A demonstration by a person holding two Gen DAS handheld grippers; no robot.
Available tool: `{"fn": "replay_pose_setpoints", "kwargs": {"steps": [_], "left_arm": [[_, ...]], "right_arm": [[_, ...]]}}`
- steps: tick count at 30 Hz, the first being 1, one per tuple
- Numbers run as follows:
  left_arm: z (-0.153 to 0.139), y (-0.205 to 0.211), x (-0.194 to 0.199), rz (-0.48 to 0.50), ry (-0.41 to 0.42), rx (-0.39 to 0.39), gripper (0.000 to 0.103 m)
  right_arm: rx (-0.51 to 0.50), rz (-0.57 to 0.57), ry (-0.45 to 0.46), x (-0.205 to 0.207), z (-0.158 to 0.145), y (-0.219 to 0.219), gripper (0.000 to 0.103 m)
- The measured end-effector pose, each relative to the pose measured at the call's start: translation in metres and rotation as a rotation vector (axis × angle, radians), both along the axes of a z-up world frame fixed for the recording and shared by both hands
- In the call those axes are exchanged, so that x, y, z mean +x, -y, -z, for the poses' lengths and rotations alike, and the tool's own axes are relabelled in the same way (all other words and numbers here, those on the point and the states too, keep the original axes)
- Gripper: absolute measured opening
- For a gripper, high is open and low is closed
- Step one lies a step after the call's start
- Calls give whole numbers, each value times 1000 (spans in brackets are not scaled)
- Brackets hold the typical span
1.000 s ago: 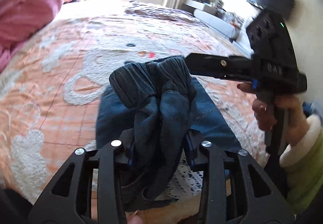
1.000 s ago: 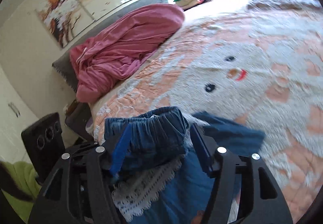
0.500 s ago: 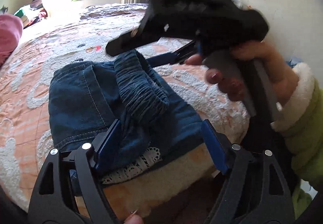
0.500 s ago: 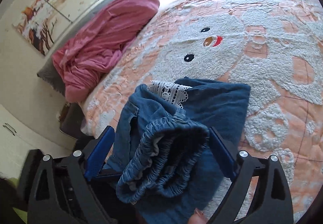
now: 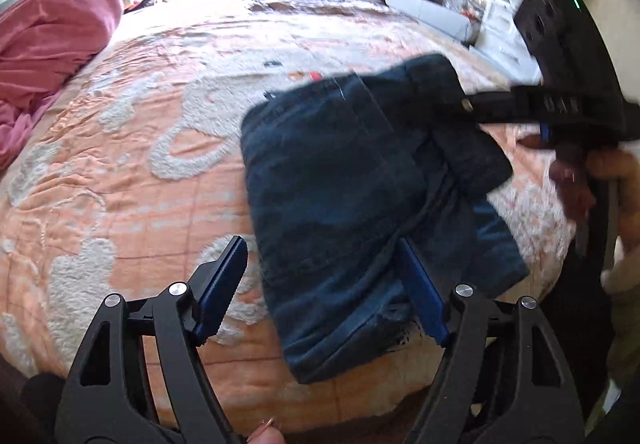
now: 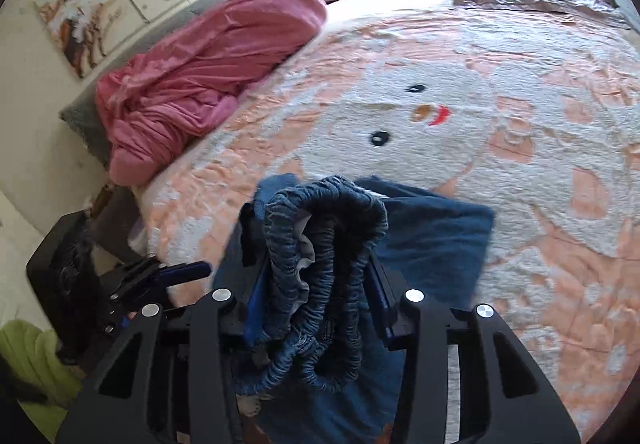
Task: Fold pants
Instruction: 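Lay the folded pants down and open both tools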
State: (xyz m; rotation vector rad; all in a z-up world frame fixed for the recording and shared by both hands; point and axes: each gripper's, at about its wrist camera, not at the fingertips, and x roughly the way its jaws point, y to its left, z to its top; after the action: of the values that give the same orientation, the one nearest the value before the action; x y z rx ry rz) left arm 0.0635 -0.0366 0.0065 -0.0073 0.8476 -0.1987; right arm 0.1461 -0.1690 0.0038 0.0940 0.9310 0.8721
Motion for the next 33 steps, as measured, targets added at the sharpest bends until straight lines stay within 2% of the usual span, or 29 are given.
{"fn": "replay_pose_setpoints", "kwargs": {"steps": [2,4,8,12,14,16,19,24,30,33], "left_arm": [[6,6,0,13,-5,46,69],[10,7,-1,23,-14,50,69],[16,13,-3,38,-21,56,69],[15,15,-6,40,-21,54,69],[12,15,-8,36,-19,48,71],[8,14,-11,38,-8,42,72],[-1,11,-13,34,6,26,73],[-12,1,-11,15,17,3,81],[-27,-20,2,-21,17,-55,91],[-32,-30,13,-31,16,-60,91]], "right_arm": [[-12,4,-40,7,12,4,41],[-48,25,-53,8,27,7,47],[-30,50,-77,10,42,15,54],[-76,68,-4,2,35,13,68],[-59,72,23,-4,29,16,69],[-53,90,48,-9,25,19,77],[-21,118,85,-19,15,31,79],[5,144,159,-43,-2,44,84],[-3,47,272,-85,-19,39,84],[-57,-38,339,-109,-20,25,84]]}}
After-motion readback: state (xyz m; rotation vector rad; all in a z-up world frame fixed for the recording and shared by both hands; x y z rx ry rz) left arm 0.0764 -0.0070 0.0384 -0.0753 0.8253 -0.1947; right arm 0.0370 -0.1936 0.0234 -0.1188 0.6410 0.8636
